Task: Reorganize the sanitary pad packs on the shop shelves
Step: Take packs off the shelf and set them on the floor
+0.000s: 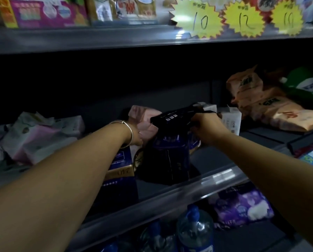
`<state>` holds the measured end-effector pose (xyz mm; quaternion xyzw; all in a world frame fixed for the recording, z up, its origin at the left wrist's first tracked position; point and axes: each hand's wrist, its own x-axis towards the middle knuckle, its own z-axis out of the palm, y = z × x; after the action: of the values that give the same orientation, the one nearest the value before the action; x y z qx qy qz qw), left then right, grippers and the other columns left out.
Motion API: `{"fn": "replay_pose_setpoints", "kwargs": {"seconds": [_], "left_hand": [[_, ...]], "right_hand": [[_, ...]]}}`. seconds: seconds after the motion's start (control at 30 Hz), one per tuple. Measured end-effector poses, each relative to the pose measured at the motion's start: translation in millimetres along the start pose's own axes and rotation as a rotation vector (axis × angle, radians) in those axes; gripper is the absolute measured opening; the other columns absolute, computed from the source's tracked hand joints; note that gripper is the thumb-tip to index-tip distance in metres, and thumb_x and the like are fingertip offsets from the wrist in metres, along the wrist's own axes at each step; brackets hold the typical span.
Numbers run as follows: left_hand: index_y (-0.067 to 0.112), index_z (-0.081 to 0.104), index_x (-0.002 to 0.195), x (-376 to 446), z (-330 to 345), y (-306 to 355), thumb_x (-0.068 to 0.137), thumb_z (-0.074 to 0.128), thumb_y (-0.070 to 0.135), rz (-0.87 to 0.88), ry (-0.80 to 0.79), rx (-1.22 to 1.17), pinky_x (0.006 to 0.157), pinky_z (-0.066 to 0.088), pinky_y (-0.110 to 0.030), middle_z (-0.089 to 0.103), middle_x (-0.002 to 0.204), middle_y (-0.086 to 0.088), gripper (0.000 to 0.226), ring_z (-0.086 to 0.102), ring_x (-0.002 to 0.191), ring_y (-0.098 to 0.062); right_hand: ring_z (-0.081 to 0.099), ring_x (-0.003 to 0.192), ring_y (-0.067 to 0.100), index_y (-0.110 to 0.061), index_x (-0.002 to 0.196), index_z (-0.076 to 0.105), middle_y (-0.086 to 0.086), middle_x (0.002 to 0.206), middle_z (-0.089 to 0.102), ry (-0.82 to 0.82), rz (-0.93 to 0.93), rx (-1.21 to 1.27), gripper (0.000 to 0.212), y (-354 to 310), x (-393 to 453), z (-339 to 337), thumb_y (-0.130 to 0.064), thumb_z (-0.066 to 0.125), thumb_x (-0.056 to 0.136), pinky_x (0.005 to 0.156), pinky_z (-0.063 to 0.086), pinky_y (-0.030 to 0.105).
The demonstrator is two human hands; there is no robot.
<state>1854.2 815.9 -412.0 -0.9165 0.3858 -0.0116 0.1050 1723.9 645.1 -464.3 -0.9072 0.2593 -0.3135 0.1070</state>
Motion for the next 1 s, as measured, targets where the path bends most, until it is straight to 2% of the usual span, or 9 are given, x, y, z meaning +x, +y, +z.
{"fn": "replay_pose_setpoints", "kwargs": {"seconds": [0.17, 0.27, 0.4, 0.53, 0.63, 0.7, 0.8, 0.9, 1.0], "left_hand": [[0.019, 0.037, 0.142, 31, 6, -4, 0.084, 0.057, 0.053, -0.071, -0.209, 0.122, 0.1, 0.043, -0.035, 0.046, 0.137, -0.008, 0.07, 0.05, 0.119, -0.026], [0.017, 0.033, 0.144, 38, 7, 1, 0.083, 0.06, 0.051, -0.096, -0.235, 0.19, 0.1, 0.043, -0.033, 0.044, 0.14, -0.008, 0.074, 0.049, 0.122, -0.024], [0.012, 0.044, 0.135, 37, 2, -2, 0.075, 0.072, 0.044, -0.112, -0.21, 0.222, 0.092, 0.049, -0.031, 0.056, 0.127, -0.007, 0.074, 0.058, 0.11, -0.023], [0.009, 0.056, 0.108, 29, -20, -6, 0.066, 0.079, 0.04, -0.121, -0.211, 0.167, 0.071, 0.053, -0.024, 0.064, 0.1, -0.006, 0.057, 0.062, 0.086, -0.021], [0.009, 0.051, 0.117, 13, -42, 0, 0.078, 0.072, 0.03, -0.091, -0.068, 0.102, 0.052, 0.044, -0.018, 0.058, 0.114, -0.01, 0.049, 0.055, 0.091, -0.023], [0.007, 0.05, 0.124, 6, -54, 11, 0.076, 0.073, 0.029, -0.085, 0.047, 0.089, 0.062, 0.047, -0.025, 0.056, 0.118, -0.011, 0.057, 0.054, 0.094, -0.025], [0.007, 0.051, 0.113, 9, -67, 33, 0.075, 0.071, 0.033, 0.008, 0.209, 0.09, 0.077, 0.048, -0.03, 0.056, 0.107, -0.009, 0.051, 0.055, 0.092, -0.024], [0.008, 0.038, 0.129, 19, -73, 63, 0.07, 0.073, 0.039, 0.097, 0.361, -0.001, 0.095, 0.043, -0.042, 0.054, 0.123, -0.013, 0.076, 0.053, 0.112, -0.032], [0.013, 0.033, 0.133, 33, -65, 99, 0.07, 0.072, 0.042, 0.199, 0.459, -0.028, 0.098, 0.034, -0.045, 0.048, 0.131, -0.01, 0.079, 0.046, 0.121, -0.032]], "right_hand": [[0.062, 0.087, 0.034, -0.01, 0.101, 0.067, 0.015, 0.1, 0.067, -0.028, 0.063, -0.052, 0.023, 25, 15, 11, -0.007, 0.05, 0.085, 0.075, 0.054, 0.043], [0.062, 0.085, 0.035, -0.01, 0.097, 0.066, 0.015, 0.1, 0.066, -0.05, 0.051, -0.084, 0.021, 34, 23, 15, -0.006, 0.05, 0.083, 0.071, 0.054, 0.041], [0.061, 0.089, 0.035, -0.008, 0.105, 0.065, 0.016, 0.103, 0.064, -0.081, 0.064, -0.074, 0.024, 34, 26, 12, -0.003, 0.053, 0.084, 0.076, 0.054, 0.043], [0.06, 0.091, 0.036, -0.006, 0.108, 0.063, 0.018, 0.104, 0.064, -0.085, 0.044, -0.084, 0.025, 29, 29, 3, -0.003, 0.051, 0.087, 0.073, 0.051, 0.038], [0.06, 0.094, 0.037, -0.005, 0.104, 0.065, 0.018, 0.105, 0.064, -0.071, 0.029, -0.098, 0.02, 30, 31, -3, -0.006, 0.056, 0.086, 0.077, 0.052, 0.039], [0.06, 0.095, 0.036, -0.005, 0.105, 0.066, 0.018, 0.106, 0.065, -0.072, 0.045, -0.103, 0.022, 35, 32, -5, -0.009, 0.058, 0.085, 0.077, 0.052, 0.038], [0.058, 0.099, 0.037, -0.003, 0.108, 0.063, 0.019, 0.109, 0.063, -0.051, 0.092, -0.131, 0.024, 46, 29, -8, -0.01, 0.055, 0.087, 0.07, 0.045, 0.033], [0.047, 0.115, 0.037, -0.005, 0.117, 0.059, 0.019, 0.122, 0.054, 0.005, 0.123, -0.243, 0.031, 63, 23, -10, -0.017, 0.054, 0.089, 0.089, 0.044, 0.038], [0.033, 0.125, 0.037, -0.01, 0.129, 0.051, 0.015, 0.136, 0.04, 0.045, 0.23, -0.291, 0.041, 80, 18, -14, -0.027, 0.055, 0.091, 0.098, 0.035, 0.043]]}}
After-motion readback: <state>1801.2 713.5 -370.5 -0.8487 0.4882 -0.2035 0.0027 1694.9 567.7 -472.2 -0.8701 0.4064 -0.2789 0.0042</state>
